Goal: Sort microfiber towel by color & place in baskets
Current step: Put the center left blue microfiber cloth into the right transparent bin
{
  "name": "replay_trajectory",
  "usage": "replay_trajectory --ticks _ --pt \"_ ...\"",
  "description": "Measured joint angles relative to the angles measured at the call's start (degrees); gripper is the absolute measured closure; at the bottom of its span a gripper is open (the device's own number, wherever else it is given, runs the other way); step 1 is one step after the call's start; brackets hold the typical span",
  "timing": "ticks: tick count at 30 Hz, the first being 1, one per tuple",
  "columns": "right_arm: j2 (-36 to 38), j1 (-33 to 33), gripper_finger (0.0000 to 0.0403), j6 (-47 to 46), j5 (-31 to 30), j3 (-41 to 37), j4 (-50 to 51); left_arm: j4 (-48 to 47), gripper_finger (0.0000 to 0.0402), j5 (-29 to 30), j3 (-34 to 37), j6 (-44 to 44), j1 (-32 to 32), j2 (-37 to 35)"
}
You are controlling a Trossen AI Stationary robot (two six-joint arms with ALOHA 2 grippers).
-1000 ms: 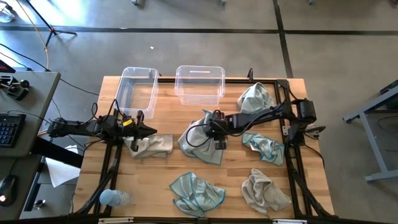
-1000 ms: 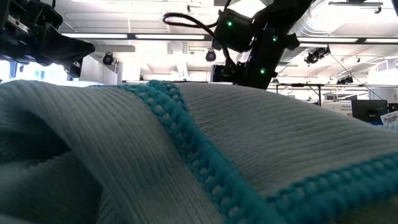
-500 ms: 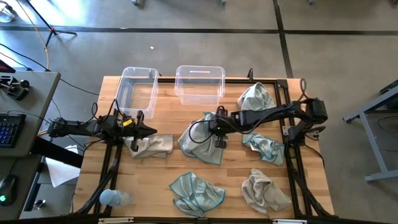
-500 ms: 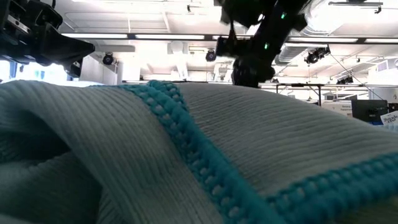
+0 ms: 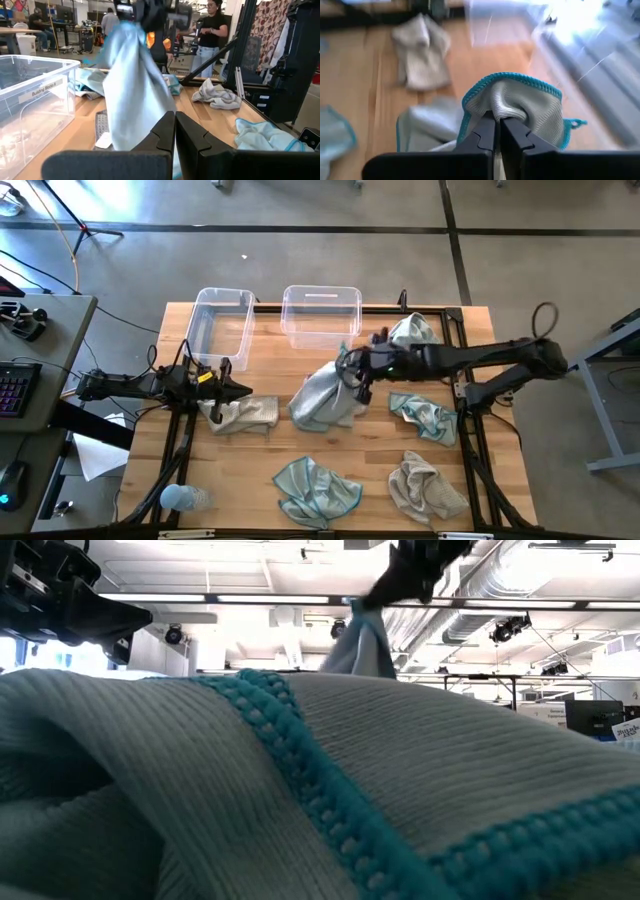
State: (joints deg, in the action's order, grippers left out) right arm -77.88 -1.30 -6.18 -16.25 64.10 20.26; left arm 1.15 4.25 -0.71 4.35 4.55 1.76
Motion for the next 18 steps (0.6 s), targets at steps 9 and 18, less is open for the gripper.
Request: replay_trajectory --ticks 9,18 --pt "2.81 0.2 0.0402 1.2 -7.01 5.77 -4.82 -0.01 0.0401 0.0 0.0 0.01 -0.01 0.0" --pt "-4.45 2.49 0.0402 7.42 -7.98 25.92 -5.65 0.0 0.0401 0.0 0.0 -0.01 -0.01 0.0"
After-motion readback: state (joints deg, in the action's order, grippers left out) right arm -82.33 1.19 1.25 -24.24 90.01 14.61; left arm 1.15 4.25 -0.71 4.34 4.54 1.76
